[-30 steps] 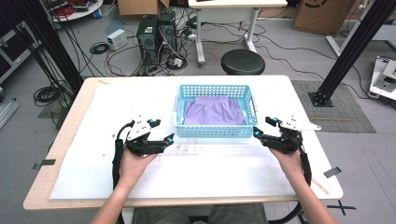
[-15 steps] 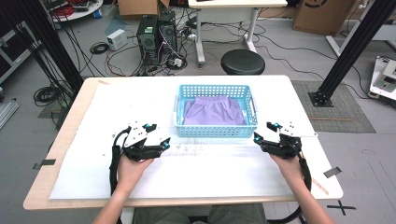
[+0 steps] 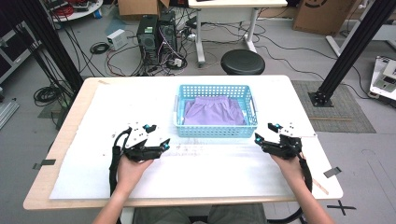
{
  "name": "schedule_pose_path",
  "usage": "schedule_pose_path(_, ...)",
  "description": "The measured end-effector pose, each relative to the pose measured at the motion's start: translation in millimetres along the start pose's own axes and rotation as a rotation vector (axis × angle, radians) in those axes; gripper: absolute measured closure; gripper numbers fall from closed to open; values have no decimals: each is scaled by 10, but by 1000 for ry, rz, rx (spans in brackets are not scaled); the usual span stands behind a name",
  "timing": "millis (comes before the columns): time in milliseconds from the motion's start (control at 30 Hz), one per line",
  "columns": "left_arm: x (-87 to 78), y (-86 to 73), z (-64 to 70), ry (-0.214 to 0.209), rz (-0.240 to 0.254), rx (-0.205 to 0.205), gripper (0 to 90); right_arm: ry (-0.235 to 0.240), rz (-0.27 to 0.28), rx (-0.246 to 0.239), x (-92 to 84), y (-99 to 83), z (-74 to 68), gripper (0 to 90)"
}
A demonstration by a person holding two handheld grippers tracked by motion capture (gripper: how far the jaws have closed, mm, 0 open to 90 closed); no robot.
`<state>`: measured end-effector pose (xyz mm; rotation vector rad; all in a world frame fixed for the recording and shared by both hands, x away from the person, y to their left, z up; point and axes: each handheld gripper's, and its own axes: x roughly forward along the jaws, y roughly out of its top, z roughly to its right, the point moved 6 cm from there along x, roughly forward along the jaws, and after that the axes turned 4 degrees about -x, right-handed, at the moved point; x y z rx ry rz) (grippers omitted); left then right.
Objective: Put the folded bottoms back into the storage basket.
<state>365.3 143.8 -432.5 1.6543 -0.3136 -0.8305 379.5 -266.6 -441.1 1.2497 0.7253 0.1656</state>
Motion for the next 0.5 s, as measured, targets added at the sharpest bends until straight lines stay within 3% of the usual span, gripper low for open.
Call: schedule_pose_path(500, -5, -2, -5, 7, -6, 10, 274, -2, -7, -9, 18, -14, -18, 323)
